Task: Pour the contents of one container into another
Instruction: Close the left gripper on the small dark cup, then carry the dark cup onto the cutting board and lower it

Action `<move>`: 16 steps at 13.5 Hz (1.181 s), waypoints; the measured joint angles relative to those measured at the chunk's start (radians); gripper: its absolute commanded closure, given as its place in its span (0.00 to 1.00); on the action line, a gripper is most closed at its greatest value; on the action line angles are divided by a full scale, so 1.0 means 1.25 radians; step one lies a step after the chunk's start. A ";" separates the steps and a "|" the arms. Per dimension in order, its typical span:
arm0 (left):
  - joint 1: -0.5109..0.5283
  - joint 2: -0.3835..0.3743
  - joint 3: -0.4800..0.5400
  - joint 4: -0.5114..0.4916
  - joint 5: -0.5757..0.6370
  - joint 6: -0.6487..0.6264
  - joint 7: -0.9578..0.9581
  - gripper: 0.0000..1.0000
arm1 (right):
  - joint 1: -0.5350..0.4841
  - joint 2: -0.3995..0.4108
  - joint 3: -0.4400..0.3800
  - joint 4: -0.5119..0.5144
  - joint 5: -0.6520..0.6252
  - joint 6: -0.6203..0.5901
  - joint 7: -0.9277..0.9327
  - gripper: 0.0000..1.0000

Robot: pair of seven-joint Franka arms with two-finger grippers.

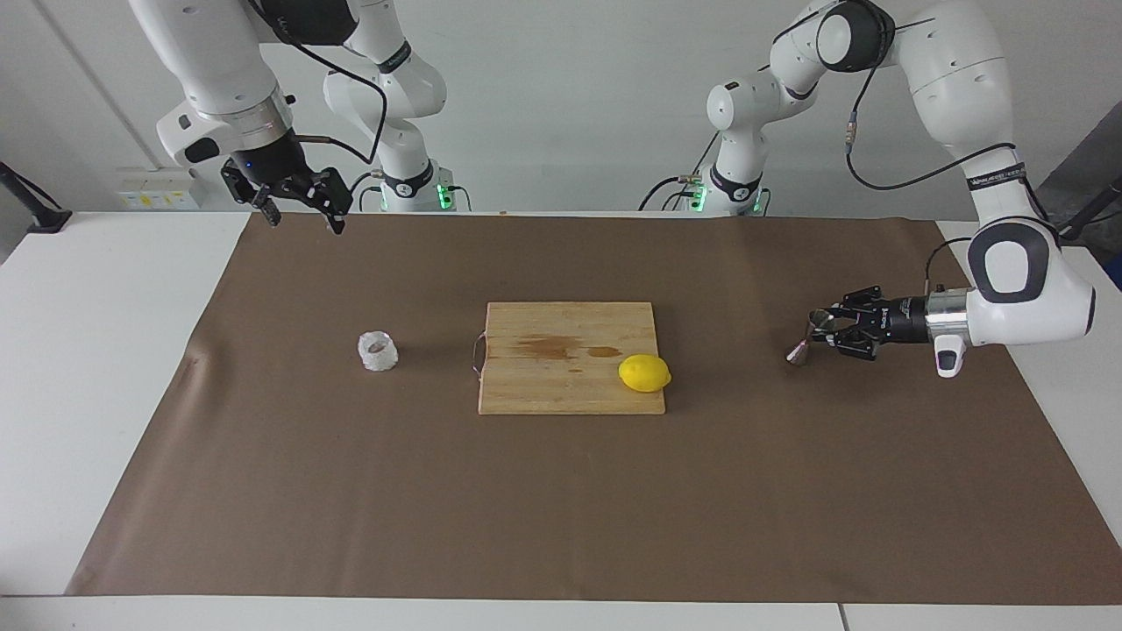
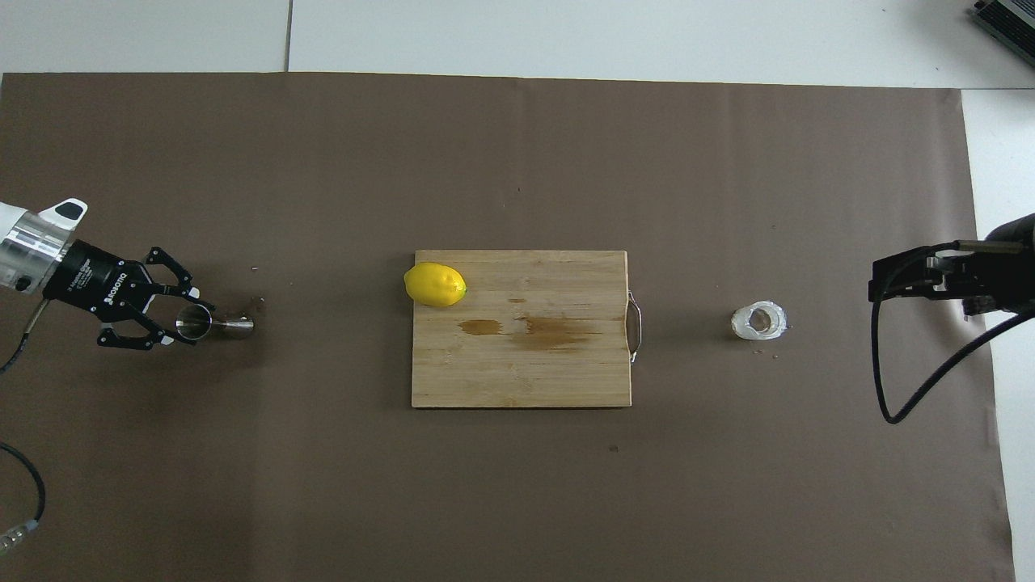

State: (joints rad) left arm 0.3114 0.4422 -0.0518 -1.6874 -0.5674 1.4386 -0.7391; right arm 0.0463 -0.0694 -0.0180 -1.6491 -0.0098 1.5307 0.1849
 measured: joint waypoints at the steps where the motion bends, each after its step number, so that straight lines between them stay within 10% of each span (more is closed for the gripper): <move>1: 0.000 0.000 0.000 0.000 -0.001 0.000 0.000 0.77 | 0.000 0.000 0.000 0.000 0.000 0.000 0.000 0.00; 16: -0.006 -0.019 -0.138 0.054 -0.138 -0.043 -0.281 0.94 | 0.000 0.000 0.000 -0.001 0.000 0.000 0.000 0.00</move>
State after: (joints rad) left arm 0.3039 0.4184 -0.2241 -1.6195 -0.7394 1.3853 -1.0910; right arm 0.0463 -0.0694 -0.0180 -1.6507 -0.0098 1.5307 0.1849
